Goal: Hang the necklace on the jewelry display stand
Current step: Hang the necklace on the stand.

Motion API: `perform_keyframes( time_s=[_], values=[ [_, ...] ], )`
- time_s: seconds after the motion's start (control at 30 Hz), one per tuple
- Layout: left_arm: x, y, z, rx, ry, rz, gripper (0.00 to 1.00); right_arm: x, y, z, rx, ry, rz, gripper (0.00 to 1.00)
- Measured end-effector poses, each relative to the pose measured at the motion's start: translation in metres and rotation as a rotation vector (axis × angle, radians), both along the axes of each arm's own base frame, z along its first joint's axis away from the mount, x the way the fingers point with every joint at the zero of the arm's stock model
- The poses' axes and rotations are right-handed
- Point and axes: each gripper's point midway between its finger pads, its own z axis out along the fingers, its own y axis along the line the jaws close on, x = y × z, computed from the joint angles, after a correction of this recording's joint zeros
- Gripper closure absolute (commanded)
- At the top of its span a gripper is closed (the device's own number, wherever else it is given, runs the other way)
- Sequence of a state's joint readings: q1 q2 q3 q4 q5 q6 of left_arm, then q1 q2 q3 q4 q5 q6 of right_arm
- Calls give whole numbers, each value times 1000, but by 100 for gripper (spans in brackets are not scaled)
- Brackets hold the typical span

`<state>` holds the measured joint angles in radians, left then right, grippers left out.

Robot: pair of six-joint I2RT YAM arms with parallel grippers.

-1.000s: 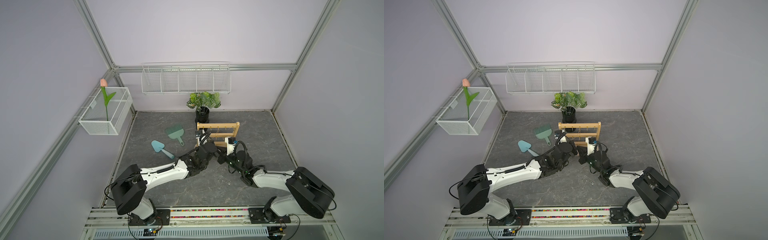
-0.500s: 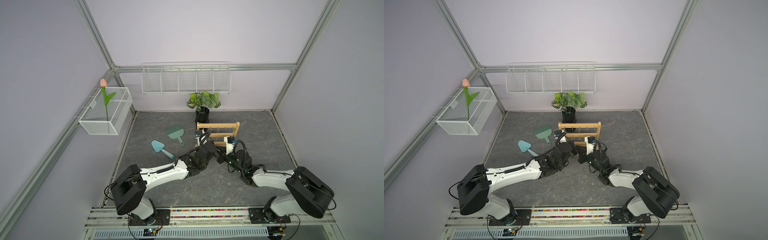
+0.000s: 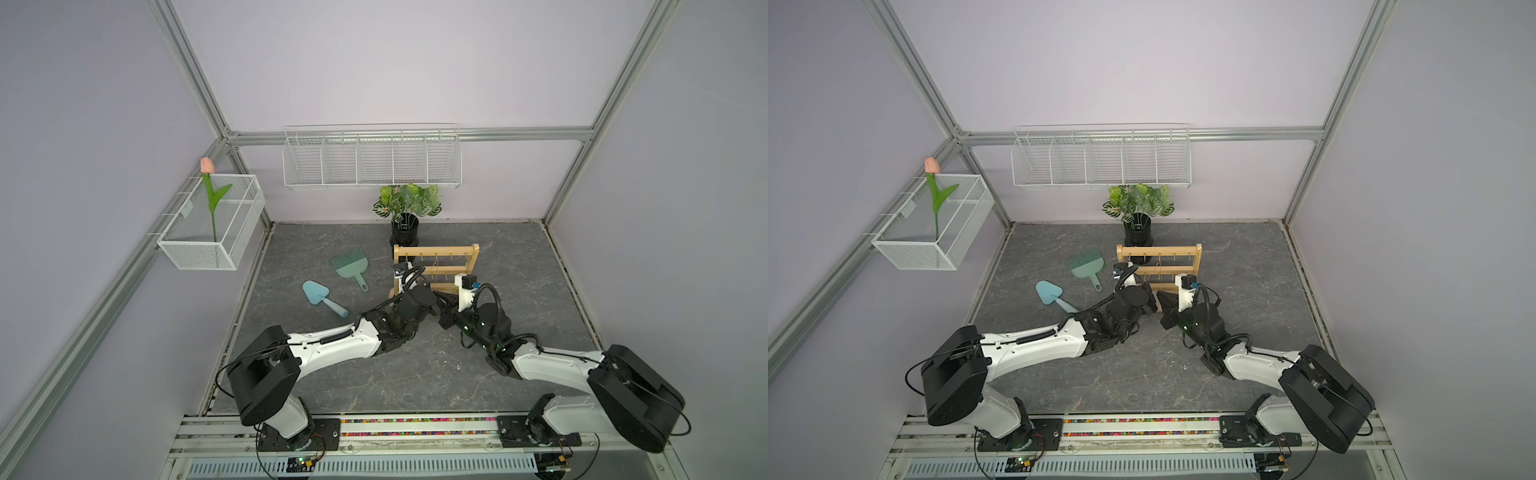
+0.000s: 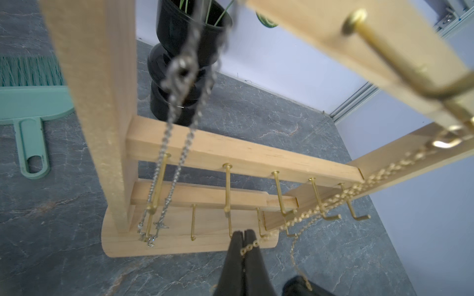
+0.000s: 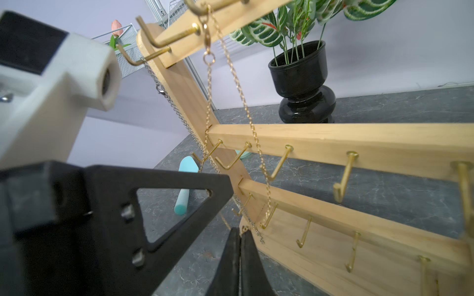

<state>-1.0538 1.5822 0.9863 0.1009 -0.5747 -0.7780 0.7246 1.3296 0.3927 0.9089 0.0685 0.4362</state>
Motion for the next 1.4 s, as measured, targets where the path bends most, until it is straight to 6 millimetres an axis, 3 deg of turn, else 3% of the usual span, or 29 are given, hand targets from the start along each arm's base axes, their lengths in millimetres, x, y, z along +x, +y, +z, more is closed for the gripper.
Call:
perform_keyframes(
  time_s=[0.2,0.6,1.4],
  values=[
    [2,-5,-10,28,20,-6,100,3,-6,-5,-31,-3,-32,93],
    [9,-15,3,14,-1,1,100,11,-6,-42,-111,47,-49,93],
    [15,-15,9,12,-22,31,100,31,-5,-50,-88,1,-109,92]
  ],
)
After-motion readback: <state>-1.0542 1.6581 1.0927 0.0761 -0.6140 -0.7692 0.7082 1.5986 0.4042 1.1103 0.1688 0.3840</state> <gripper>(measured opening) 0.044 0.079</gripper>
